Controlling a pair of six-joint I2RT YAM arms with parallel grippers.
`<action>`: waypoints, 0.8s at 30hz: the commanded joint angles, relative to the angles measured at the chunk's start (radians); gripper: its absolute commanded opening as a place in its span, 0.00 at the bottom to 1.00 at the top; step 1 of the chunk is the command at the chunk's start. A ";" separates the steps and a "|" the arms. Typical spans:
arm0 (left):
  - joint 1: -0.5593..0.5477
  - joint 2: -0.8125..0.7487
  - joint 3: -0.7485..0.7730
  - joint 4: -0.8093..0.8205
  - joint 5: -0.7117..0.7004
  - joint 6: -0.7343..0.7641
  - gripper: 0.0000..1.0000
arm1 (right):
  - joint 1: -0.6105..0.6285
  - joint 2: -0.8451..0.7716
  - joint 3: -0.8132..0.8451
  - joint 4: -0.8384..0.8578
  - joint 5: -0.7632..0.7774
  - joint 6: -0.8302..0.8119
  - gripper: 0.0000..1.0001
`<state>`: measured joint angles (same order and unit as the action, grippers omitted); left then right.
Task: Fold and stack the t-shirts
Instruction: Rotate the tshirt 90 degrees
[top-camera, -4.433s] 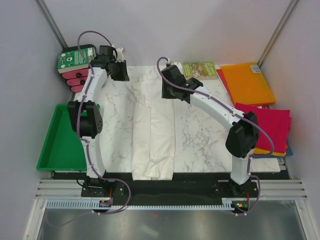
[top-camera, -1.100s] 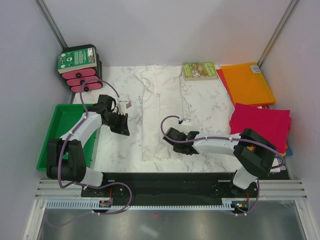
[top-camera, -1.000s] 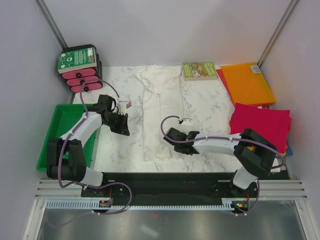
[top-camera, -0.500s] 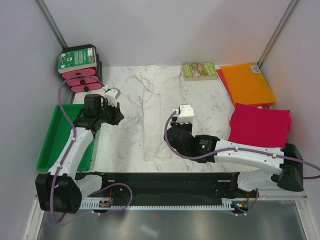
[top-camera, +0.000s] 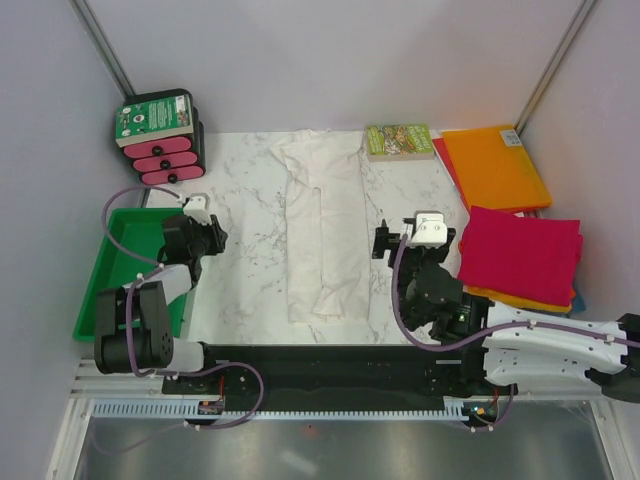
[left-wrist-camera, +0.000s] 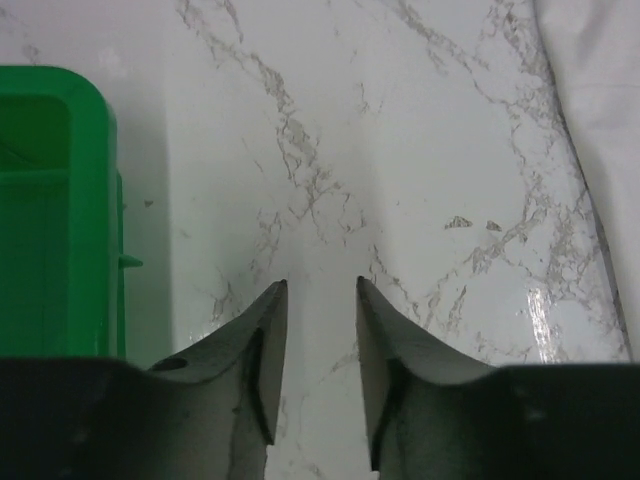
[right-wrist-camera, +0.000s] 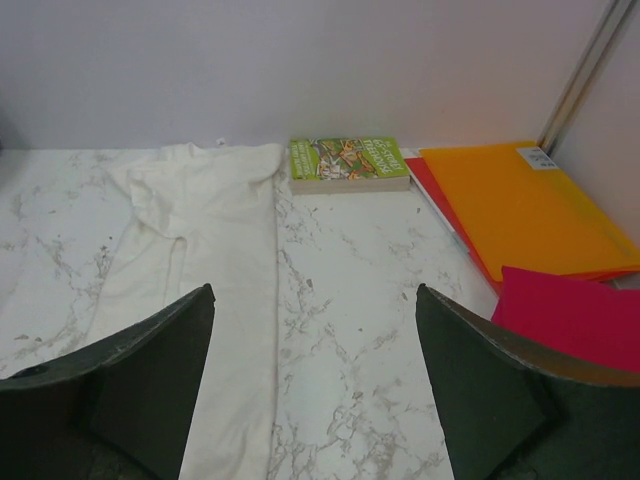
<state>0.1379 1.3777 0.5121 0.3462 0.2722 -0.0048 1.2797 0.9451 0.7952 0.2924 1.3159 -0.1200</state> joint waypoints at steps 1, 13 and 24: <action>-0.001 -0.006 -0.128 0.441 0.070 -0.041 0.47 | 0.009 0.049 -0.057 0.125 0.048 -0.090 0.90; -0.107 0.049 -0.316 0.818 0.104 0.083 1.00 | 0.009 0.153 -0.102 0.320 0.100 -0.121 0.98; -0.106 0.057 -0.313 0.830 0.076 0.060 1.00 | -0.029 0.079 -0.111 -0.289 0.132 0.427 0.98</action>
<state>0.0288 1.4338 0.1825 1.1038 0.3668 0.0231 1.2572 1.0313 0.7071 0.1745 1.4197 0.1387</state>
